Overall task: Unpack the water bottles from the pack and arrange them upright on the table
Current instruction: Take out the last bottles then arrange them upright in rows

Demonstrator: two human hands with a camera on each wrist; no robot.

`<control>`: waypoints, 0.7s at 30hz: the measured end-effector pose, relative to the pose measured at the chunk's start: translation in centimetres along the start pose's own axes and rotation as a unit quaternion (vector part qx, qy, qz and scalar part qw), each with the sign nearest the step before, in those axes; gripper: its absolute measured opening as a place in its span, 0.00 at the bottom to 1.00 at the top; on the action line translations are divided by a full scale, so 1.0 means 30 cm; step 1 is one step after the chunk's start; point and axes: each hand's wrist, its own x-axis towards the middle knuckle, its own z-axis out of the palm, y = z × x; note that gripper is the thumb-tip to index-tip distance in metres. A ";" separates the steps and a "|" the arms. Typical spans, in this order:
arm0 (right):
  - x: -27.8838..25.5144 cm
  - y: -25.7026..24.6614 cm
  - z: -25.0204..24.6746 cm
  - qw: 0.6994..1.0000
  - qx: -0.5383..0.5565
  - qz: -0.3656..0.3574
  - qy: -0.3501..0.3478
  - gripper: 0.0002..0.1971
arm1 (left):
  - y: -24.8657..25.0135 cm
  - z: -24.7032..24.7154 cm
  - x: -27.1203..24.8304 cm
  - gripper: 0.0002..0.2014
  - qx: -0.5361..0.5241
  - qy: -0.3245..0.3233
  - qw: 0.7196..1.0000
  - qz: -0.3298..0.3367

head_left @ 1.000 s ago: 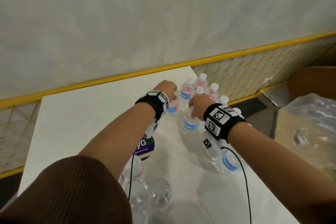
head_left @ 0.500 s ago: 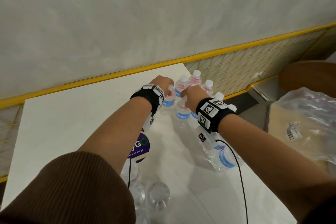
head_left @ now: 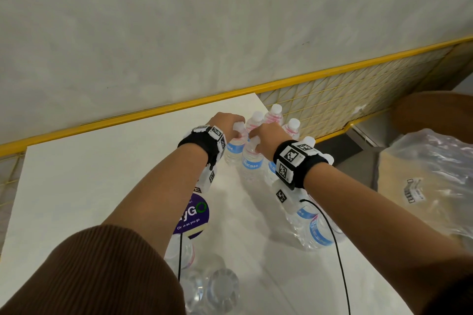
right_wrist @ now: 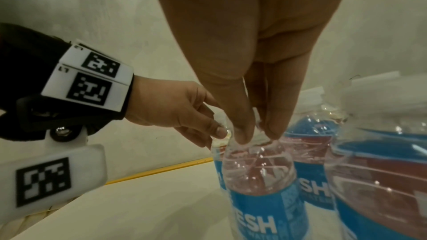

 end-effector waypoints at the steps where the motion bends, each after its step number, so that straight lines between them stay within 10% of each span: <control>1: 0.000 0.000 0.000 1.000 0.000 -0.006 0.002 0.13 | -0.001 0.004 0.001 0.16 -0.010 0.004 1.000 -0.007; 21: -0.012 0.023 0.052 0.992 0.111 0.021 0.055 0.19 | -0.038 0.064 0.063 0.23 -0.014 0.014 0.998 -0.059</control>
